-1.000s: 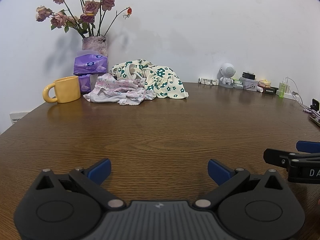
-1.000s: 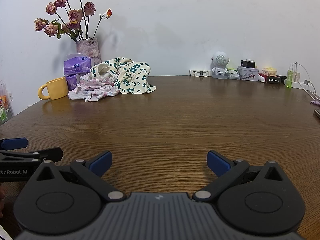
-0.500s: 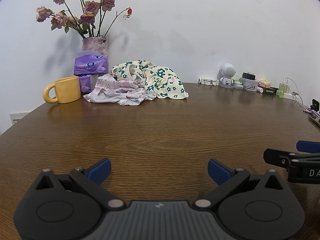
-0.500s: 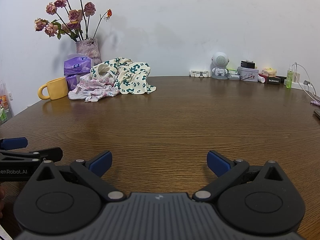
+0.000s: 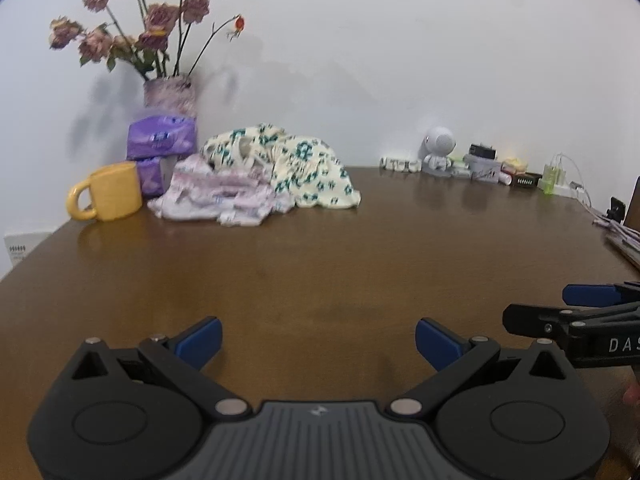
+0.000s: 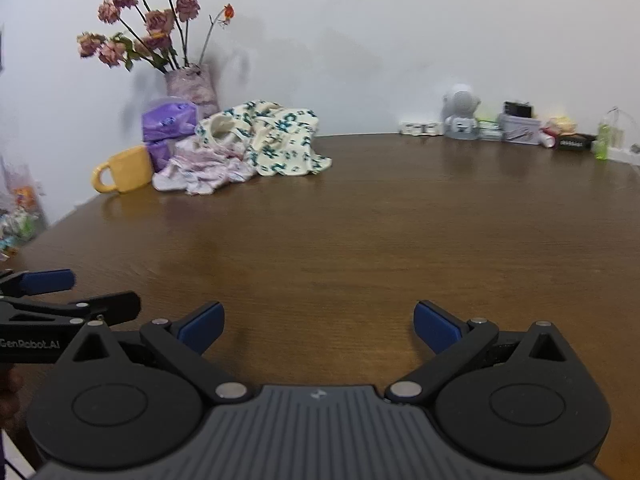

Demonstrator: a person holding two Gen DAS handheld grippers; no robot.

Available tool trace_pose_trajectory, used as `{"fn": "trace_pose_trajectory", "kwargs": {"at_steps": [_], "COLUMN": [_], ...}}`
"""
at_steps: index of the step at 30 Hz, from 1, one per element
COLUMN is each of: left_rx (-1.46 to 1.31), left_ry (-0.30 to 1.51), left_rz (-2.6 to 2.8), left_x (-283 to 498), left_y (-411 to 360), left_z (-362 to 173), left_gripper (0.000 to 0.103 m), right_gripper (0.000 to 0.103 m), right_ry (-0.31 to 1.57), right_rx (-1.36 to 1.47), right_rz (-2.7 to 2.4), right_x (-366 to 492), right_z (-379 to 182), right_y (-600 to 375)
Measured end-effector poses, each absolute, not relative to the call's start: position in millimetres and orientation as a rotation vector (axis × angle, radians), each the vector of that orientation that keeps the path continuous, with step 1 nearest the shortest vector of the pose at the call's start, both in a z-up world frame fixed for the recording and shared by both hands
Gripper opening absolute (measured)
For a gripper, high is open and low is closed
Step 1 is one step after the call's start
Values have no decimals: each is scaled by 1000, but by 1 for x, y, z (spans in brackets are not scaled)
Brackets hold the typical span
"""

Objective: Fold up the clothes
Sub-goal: 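Move both grippers toward the cream flower-print shirt on the pile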

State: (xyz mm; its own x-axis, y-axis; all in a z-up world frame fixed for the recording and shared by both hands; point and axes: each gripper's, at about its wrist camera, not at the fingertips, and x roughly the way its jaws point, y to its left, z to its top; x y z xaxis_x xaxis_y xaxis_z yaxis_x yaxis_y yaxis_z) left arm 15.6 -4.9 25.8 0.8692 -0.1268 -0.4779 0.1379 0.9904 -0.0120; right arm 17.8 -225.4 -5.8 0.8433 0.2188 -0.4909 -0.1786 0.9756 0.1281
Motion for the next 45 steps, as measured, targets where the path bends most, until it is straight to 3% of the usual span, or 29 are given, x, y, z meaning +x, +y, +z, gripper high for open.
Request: {"fn": "trace_pose_trajectory", "kwargs": {"at_steps": [18,45], "left_rx": [-73,-92], "left_ry": [549,598], "left_rz": [-85,128], "left_x": [147,374], "left_y": [36,68], "left_z": [106,124], "left_gripper": [103,103], "right_gripper": [103,103], "right_ry": [508,591], "right_rx": [59,61], "right_rz": [362,290], "right_x": [142,397], "right_z": [74,95], "right_y": [-209,-152]}}
